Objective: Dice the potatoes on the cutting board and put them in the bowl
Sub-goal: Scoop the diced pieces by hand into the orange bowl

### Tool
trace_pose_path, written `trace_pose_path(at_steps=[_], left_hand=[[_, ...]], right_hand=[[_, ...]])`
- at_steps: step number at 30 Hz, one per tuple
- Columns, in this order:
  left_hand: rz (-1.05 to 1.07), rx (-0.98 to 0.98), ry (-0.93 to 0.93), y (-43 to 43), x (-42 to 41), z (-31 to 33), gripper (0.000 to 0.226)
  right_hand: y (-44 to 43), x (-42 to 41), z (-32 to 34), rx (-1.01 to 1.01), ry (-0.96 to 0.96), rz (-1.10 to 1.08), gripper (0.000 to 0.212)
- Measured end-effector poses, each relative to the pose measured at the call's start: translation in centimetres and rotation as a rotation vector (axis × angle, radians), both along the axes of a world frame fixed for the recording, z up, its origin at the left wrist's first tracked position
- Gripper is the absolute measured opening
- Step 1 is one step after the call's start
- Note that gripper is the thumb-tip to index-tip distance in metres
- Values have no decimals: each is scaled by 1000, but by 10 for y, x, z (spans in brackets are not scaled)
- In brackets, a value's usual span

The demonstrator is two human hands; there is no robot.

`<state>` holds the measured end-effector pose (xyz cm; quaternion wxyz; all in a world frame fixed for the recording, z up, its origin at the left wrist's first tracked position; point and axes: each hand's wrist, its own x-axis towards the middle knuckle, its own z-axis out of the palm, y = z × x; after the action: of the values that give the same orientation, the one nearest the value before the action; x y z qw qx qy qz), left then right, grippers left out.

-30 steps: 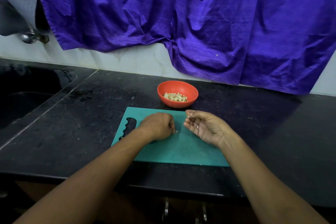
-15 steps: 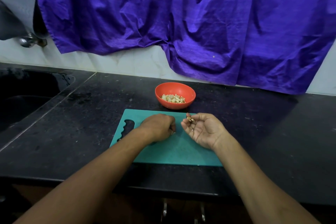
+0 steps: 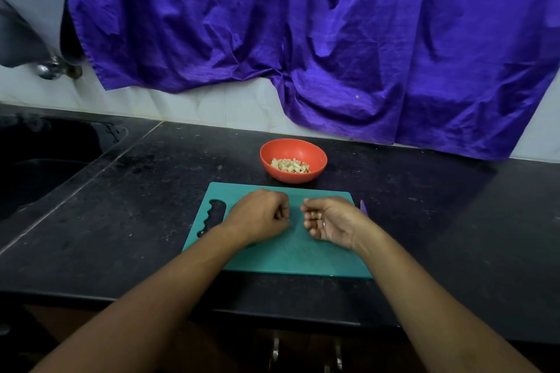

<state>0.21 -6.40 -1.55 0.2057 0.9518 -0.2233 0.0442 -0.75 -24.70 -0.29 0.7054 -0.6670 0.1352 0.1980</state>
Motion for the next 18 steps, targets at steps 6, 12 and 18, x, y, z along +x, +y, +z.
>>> trace_pose_path(at_steps=[6,12,18], left_hand=[[67,-533,280,13,0,0,8],[62,-653,315,16,-1,10,6],[45,-568,202,20,3,12,14]], right_hand=[[8,-3,1,-106,-93,113,7],[21,-3,10,265,56,82,27],[22,-1,4,370,85,-31,16]])
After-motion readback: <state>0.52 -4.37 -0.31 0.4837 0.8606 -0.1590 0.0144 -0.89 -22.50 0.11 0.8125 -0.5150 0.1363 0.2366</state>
